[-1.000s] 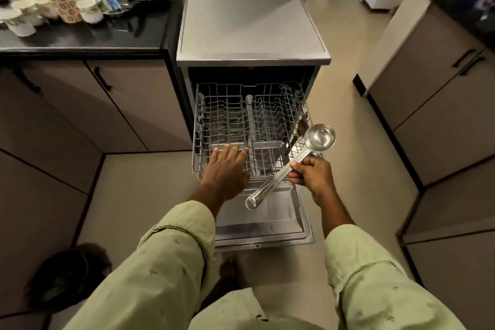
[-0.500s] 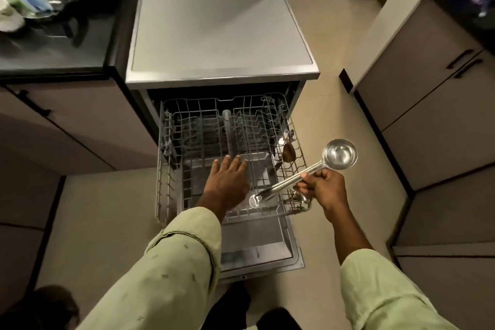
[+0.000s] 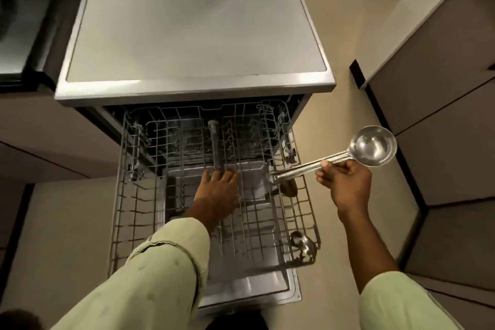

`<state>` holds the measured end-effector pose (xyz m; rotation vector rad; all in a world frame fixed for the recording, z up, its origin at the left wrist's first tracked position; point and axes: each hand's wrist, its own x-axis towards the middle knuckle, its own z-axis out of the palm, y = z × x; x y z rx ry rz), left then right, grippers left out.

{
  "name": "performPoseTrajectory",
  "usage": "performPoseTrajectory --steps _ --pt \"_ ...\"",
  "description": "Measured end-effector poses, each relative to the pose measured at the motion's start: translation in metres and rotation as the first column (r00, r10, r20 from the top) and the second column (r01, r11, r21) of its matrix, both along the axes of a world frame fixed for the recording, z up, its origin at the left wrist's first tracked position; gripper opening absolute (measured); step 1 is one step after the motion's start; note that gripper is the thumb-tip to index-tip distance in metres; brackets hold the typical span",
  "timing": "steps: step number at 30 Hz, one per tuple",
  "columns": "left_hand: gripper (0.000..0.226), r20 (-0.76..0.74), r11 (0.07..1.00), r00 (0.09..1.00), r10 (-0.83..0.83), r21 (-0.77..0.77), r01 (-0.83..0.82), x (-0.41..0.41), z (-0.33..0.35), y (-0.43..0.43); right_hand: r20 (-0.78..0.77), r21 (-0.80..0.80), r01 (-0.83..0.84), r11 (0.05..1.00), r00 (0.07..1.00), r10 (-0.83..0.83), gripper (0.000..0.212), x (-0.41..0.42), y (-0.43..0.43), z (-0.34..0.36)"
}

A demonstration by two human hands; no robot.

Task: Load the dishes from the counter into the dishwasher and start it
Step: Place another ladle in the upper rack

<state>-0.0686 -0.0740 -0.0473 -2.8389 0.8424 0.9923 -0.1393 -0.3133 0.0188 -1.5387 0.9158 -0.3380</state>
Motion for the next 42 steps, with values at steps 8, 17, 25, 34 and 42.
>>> performPoseTrajectory --steps 8,17,25,34,42 --pt "0.072 -0.075 0.988 0.995 0.063 0.149 -0.052 0.051 -0.094 -0.034 0.099 -0.21 -0.012 0.978 0.995 0.033 0.013 0.068 -0.022 -0.063" --pt "0.074 -0.011 0.979 0.995 0.1 0.182 -0.097 0.06 -0.12 -0.055 0.176 -0.44 -0.091 0.894 0.967 0.185 0.005 0.096 -0.026 -0.076" --pt "0.074 -0.035 0.972 0.98 0.194 0.144 -0.188 0.046 -0.11 -0.057 0.108 -0.56 -0.145 0.816 0.964 0.245 0.013 0.12 -0.02 -0.08" --pt "0.085 -0.06 0.978 0.985 0.165 0.138 -0.155 0.044 -0.108 -0.045 -0.03 -0.571 -0.289 0.769 0.943 0.333 0.018 0.11 -0.009 -0.105" --pt "0.091 -0.106 0.982 0.987 0.12 0.16 -0.102 0.05 -0.111 -0.041 -0.11 -0.43 -0.347 0.834 0.936 0.333 0.016 0.121 0.002 -0.142"
